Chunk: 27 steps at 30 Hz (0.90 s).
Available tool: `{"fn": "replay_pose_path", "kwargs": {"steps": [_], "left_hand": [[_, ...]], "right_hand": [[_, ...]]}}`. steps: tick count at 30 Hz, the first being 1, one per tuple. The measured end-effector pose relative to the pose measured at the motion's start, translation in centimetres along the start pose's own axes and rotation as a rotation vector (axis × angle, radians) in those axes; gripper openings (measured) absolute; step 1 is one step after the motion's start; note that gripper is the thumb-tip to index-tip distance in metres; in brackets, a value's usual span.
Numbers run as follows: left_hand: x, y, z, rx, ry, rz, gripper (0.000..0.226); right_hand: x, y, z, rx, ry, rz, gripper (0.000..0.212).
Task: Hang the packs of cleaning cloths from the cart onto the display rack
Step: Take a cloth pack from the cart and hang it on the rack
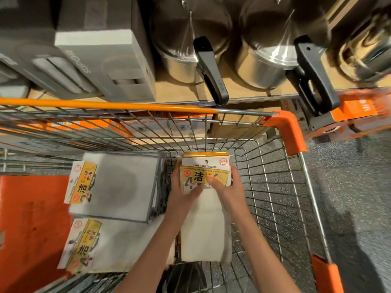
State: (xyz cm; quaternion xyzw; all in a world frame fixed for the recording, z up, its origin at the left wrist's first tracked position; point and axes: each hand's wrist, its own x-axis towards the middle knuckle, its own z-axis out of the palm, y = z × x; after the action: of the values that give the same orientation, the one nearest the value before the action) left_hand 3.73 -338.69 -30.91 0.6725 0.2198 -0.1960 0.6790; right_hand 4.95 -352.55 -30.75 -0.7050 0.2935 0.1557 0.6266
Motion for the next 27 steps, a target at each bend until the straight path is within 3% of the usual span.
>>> {"fn": "replay_pose_path", "kwargs": {"steps": [4, 16, 22, 27], "left_hand": [[-0.9, 2.2, 0.0, 0.014, 0.012, -0.015, 0.087], [-8.4, 13.0, -2.0, -0.034, 0.038, 0.253, 0.074], [-12.7, 18.5, -5.1, -0.103, 0.026, 0.312, 0.06], [-15.7, 22.9, -8.3, -0.095, 0.067, 0.407, 0.068]], "right_hand": [[-1.5, -2.2, -1.0, 0.084, -0.034, 0.006, 0.062], [-9.5, -12.0, -1.0, 0.093, -0.07, -0.229, 0.048], [-13.4, -17.2, -0.4, -0.026, -0.091, -0.337, 0.072], [-16.6, -21.5, 0.8, -0.022, -0.225, -0.367, 0.085]]}}
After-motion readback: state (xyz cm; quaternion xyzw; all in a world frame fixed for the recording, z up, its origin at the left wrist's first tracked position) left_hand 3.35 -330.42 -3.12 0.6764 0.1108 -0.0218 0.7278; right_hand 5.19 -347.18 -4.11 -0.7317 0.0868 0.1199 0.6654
